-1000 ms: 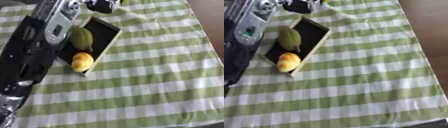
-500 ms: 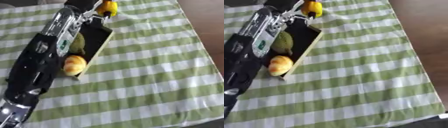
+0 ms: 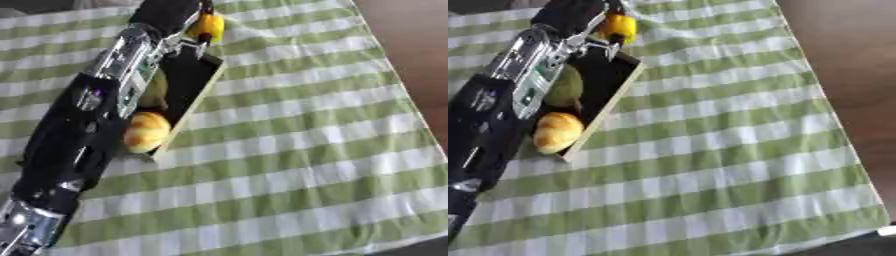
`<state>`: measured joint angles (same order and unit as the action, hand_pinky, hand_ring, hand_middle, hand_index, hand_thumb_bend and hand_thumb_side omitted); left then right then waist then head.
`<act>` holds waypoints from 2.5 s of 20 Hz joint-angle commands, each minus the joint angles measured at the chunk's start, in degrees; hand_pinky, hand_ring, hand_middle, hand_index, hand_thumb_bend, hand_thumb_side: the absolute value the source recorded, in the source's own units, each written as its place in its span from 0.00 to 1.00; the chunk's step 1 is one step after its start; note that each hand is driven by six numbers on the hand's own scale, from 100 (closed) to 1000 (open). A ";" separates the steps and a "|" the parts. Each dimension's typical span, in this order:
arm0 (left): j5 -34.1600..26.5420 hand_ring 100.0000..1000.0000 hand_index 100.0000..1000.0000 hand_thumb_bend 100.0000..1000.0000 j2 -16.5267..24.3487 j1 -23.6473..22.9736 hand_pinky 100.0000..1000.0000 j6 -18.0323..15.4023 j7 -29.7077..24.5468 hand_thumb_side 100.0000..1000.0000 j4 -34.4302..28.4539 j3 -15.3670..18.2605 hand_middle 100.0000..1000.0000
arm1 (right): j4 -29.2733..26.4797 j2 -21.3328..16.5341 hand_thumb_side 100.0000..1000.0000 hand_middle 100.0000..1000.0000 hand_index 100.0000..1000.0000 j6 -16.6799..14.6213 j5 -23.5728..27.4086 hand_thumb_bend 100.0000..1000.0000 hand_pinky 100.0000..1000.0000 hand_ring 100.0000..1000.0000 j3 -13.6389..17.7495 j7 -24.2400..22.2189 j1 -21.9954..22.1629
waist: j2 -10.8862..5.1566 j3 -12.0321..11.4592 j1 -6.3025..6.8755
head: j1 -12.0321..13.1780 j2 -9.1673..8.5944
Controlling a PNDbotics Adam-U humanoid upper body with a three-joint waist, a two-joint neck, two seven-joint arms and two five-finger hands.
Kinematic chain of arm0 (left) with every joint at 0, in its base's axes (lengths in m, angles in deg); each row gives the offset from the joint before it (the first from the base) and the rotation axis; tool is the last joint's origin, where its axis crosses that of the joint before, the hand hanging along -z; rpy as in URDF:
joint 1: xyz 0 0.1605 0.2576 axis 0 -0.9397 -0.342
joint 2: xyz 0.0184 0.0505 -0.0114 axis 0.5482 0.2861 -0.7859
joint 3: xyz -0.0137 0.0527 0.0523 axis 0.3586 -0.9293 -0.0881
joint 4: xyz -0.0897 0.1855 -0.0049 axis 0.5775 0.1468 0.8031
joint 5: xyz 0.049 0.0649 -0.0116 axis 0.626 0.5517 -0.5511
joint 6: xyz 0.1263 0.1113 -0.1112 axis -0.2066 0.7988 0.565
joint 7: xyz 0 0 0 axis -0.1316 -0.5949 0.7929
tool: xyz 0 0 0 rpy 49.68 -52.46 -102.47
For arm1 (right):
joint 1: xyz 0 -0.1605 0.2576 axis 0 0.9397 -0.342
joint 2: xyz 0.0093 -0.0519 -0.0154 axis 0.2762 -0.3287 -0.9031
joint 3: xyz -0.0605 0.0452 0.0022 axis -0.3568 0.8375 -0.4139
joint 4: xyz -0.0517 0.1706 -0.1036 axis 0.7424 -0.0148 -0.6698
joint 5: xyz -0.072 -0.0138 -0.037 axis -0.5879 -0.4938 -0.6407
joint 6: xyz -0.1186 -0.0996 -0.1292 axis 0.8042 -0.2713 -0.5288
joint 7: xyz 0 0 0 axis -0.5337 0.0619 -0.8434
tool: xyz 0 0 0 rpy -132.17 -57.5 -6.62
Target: Pick up objects on the table and place them in the box.
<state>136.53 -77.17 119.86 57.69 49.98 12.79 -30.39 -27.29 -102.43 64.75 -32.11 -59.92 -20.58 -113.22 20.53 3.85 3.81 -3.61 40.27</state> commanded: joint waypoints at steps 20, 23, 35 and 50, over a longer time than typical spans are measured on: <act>-9.57 0.80 0.86 0.06 7.43 -0.50 0.83 3.44 -7.05 0.13 -23.61 3.05 0.73 | -0.82 -2.49 0.00 0.73 0.82 -0.13 0.27 0.00 0.87 0.84 1.70 1.39 0.76 | -1.91 -0.85 -0.06 | -1.47 0.58; -20.16 0.79 0.85 0.00 11.89 -2.06 0.82 6.10 -6.87 0.11 -33.26 5.68 0.72 | -0.82 -2.80 0.00 0.74 0.82 -0.53 0.39 0.00 0.87 0.84 2.00 1.92 0.86 | -2.26 -1.48 -0.16 | -2.14 1.16; -59.94 0.78 0.85 0.05 32.97 -23.64 0.81 3.28 40.16 0.19 -51.23 19.42 0.71 | -0.82 -4.46 0.00 0.74 0.81 -4.02 1.91 0.00 0.87 0.84 4.62 8.45 4.03 | -1.87 -4.20 -0.63 | -3.14 2.21; -64.07 0.78 0.87 0.04 33.45 -40.31 0.83 -7.57 54.14 0.29 -51.25 23.67 0.72 | -0.82 -2.75 0.38 0.74 0.80 -11.67 9.69 0.00 0.88 0.85 5.78 15.85 6.31 | -0.62 -4.81 -1.44 | -0.70 0.70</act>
<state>72.77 -44.67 79.29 50.47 103.35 -37.62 -7.81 -27.30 -104.21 53.68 -23.26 -55.12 -5.04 -106.53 20.91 -0.86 2.48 -4.62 41.70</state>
